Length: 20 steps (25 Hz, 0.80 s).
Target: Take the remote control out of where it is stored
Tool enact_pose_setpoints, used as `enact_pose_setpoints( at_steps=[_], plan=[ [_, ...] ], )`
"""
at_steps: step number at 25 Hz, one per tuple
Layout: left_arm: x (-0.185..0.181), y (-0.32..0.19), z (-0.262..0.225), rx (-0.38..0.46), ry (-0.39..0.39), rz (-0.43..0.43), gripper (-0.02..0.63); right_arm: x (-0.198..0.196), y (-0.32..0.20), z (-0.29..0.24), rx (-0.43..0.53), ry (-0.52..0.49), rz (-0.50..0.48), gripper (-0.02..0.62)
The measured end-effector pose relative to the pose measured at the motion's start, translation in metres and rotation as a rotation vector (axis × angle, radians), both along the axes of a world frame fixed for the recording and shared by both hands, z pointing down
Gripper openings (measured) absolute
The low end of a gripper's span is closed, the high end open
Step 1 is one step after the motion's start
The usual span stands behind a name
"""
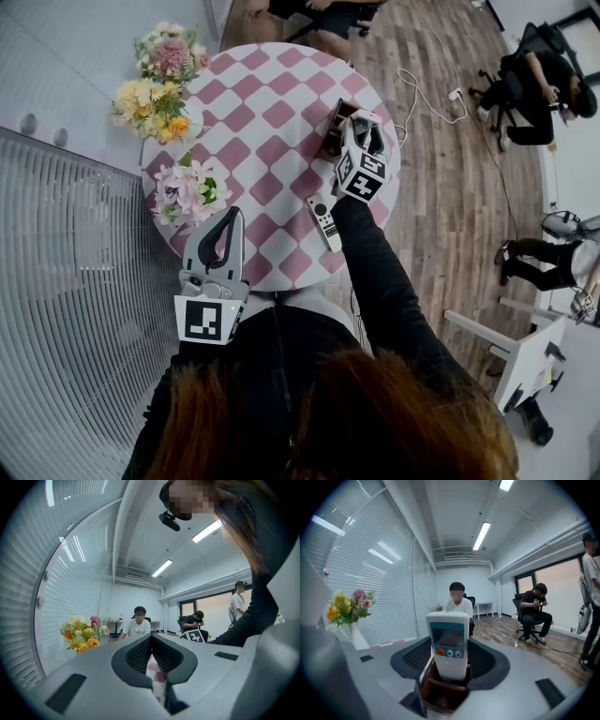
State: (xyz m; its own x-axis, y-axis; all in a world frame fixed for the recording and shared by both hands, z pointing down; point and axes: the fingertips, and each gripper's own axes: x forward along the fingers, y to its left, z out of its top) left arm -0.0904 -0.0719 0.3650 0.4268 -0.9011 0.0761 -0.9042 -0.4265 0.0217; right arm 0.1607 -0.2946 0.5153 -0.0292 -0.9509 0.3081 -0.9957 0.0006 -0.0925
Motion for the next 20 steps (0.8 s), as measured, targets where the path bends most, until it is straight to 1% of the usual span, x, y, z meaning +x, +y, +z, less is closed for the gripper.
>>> enact_pose_setpoints(
  at_steps=[4,10,15,20],
  plan=[
    [0.004,-0.001,0.000,0.000,0.002,0.016,0.009,-0.001,0.007,-0.021,0.044,0.016,-0.034,0.249],
    [0.012,0.000,-0.002,0.010,0.010,0.033,0.009,-0.003,0.022,-0.051,0.082,-0.001,-0.071,0.249],
    [0.014,-0.002,-0.004,0.013,0.018,0.036,0.009,-0.016,0.044,-0.058,0.070,-0.013,-0.132,0.249],
    [0.020,-0.002,-0.004,0.019,0.025,0.048,0.009,-0.030,0.067,-0.056,0.024,0.022,-0.227,0.249]
  ],
)
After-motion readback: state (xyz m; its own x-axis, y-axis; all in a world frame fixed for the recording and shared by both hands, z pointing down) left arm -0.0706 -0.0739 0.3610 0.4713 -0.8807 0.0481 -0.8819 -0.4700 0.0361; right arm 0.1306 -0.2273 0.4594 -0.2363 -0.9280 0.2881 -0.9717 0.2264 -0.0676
